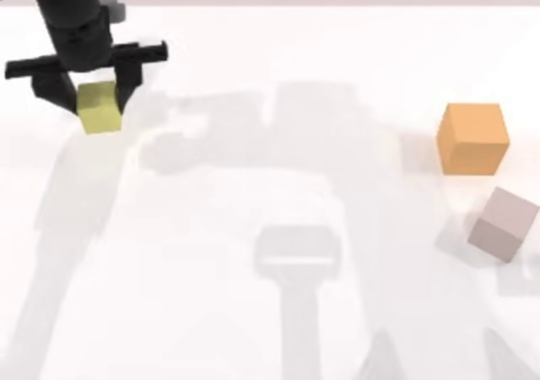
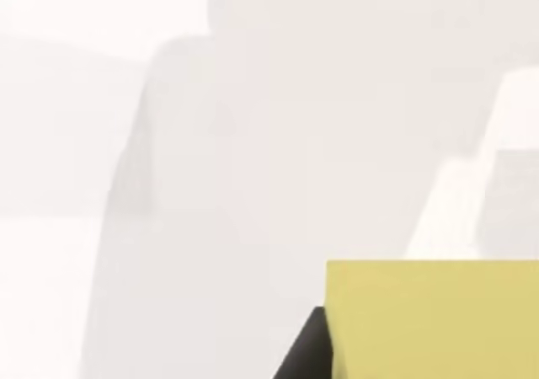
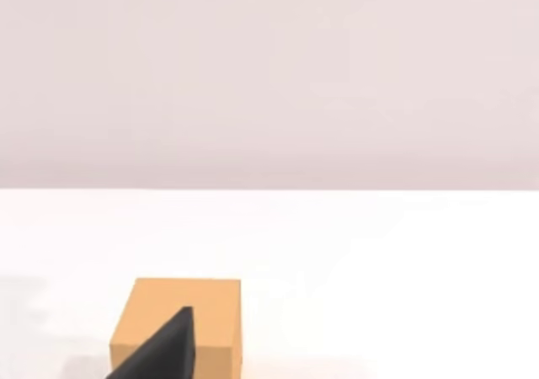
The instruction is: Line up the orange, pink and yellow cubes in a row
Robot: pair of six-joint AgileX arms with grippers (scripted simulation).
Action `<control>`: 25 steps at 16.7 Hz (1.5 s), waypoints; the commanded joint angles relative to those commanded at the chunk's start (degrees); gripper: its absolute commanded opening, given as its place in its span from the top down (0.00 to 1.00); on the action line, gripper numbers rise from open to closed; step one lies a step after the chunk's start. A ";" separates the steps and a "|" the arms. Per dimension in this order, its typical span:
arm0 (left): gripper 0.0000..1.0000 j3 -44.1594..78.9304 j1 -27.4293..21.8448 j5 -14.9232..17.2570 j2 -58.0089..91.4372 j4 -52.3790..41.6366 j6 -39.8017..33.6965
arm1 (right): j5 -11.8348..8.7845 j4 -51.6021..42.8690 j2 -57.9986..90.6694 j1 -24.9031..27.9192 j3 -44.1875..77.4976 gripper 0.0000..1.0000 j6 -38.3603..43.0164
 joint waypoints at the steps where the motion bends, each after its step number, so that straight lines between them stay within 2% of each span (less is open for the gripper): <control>1: 1.00 1.19 -2.99 -0.06 0.59 -0.74 -2.52 | 0.00 0.00 0.00 0.00 0.00 0.00 0.00; 8: 1.00 10.03 -31.58 -0.33 4.48 -6.60 -24.53 | 0.00 0.00 0.00 0.00 0.00 0.00 0.00; 10: 1.00 11.99 -37.99 -0.43 4.98 -7.76 -30.01 | 0.00 0.00 0.00 0.00 0.00 0.00 0.00; 12: 1.00 13.29 -41.97 -0.55 5.12 -8.44 -33.82 | 0.00 0.00 0.00 0.00 0.00 0.00 0.00; 14: 1.00 13.79 -43.49 -0.62 5.10 -8.68 -35.31 | 0.00 0.00 0.00 0.00 0.00 0.00 0.00; 20: 1.00 12.66 -43.42 -0.59 4.87 -7.59 -35.05 | 0.00 0.00 0.00 0.00 0.00 0.00 0.00; 25: 1.00 1.89 -43.40 -0.61 4.64 2.78 -35.21 | 0.00 0.00 0.00 0.00 0.00 0.00 0.00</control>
